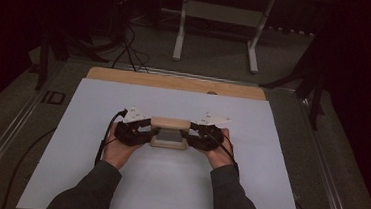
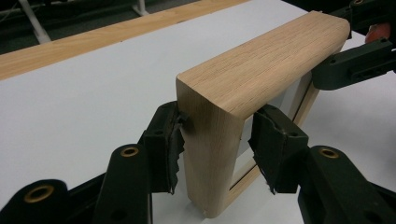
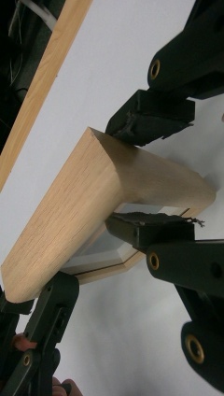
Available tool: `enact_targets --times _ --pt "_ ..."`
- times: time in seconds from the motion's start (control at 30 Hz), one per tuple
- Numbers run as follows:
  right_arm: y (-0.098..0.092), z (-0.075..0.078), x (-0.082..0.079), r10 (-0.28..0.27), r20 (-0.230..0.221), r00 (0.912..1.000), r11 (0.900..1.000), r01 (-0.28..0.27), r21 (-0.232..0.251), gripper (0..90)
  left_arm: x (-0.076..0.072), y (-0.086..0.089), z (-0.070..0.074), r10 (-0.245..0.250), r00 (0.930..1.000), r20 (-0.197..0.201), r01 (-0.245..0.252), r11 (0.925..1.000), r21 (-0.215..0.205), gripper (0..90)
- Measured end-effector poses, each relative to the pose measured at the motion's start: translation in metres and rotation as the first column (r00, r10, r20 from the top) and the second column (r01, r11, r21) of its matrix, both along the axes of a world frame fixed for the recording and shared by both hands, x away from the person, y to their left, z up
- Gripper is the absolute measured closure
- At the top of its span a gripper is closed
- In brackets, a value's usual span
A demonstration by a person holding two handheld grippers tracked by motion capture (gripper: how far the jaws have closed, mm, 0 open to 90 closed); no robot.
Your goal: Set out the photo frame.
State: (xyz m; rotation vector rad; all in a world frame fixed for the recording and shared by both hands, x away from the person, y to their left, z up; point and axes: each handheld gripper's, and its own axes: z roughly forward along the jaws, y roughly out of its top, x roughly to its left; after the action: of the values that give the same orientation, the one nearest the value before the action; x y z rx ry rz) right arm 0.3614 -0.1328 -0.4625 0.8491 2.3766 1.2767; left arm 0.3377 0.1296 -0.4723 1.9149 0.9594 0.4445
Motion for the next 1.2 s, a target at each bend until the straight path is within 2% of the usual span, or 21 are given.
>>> enact_targets --times 0.43,0.77,1.2 --pt "0.001 -0.008 0.008 -0.013 -0.025 0.9996 1.0 0.013 0.004 53.4 0.007 -0.001 -0.006 0.011 0.9998 -0.017 -0.011 0.9999 0.009 53.0" --pt "0.0 -0.011 0.014 -0.027 -0.044 0.9987 0.999 0.029 0.038 53.1 0.014 -0.001 -0.008 0.02 0.9995 -0.024 -0.021 0.9995 -0.025 52.4" --pt "0.003 -0.013 0.021 -0.052 -0.048 0.9975 0.998 0.053 0.03 52.1 0.022 -0.005 -0.012 0.063 0.9974 -0.036 -0.065 0.9962 -0.058 49.0"
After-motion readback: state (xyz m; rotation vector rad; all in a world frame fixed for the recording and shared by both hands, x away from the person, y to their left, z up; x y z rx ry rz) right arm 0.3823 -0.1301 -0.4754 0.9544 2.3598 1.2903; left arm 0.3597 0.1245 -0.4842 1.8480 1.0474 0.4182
